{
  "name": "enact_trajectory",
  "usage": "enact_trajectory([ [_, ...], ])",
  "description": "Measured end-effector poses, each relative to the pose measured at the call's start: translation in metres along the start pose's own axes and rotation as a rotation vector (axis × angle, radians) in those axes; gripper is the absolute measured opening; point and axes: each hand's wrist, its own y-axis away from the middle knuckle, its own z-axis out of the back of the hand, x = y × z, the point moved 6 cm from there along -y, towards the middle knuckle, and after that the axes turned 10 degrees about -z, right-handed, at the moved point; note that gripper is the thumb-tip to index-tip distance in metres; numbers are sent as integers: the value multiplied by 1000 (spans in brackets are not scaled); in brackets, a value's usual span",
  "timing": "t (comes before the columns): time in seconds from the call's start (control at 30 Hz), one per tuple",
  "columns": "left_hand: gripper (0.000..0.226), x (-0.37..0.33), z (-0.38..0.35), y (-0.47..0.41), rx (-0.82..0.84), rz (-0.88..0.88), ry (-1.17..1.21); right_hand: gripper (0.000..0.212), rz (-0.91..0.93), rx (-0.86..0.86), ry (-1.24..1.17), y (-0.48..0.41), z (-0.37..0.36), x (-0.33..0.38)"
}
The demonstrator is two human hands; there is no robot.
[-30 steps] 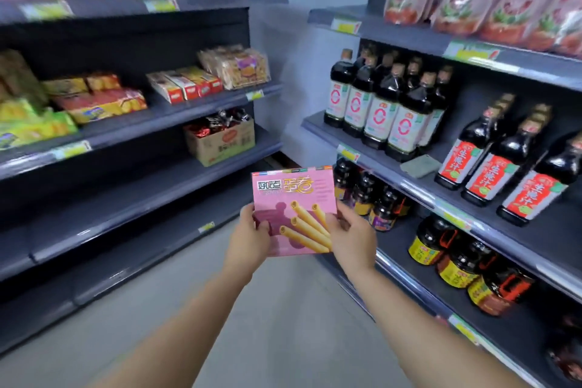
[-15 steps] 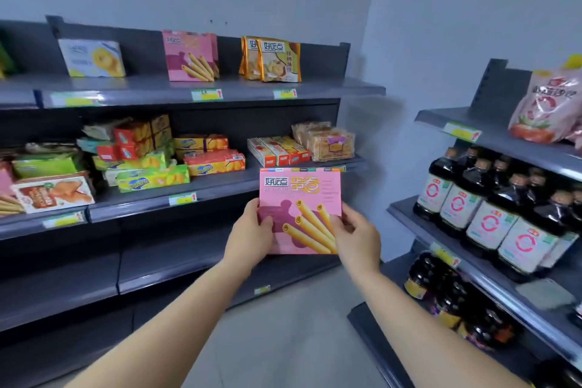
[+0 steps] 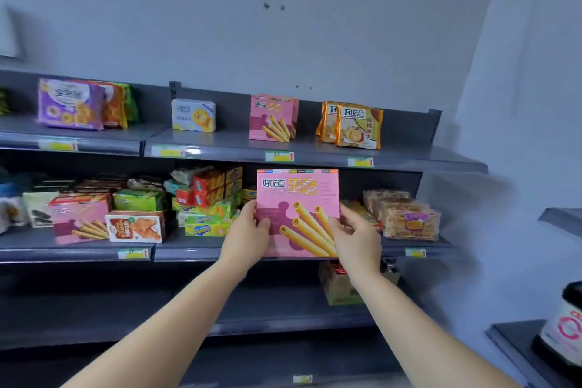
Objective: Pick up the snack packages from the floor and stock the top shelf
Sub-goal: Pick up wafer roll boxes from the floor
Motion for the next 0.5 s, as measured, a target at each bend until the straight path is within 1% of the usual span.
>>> enact_trajectory([
  [0.13,45,0,16,-35,-36,2,-28,30,49,43,-34,-33,-28,18],
  [0.3,38,3,30,-89,-60,-40,-46,29,101,74,-80,-76,-62,44],
  [0.5,34,8,37,-167,-66,-98,-32,26,137,28,-94,-133,-97,68],
])
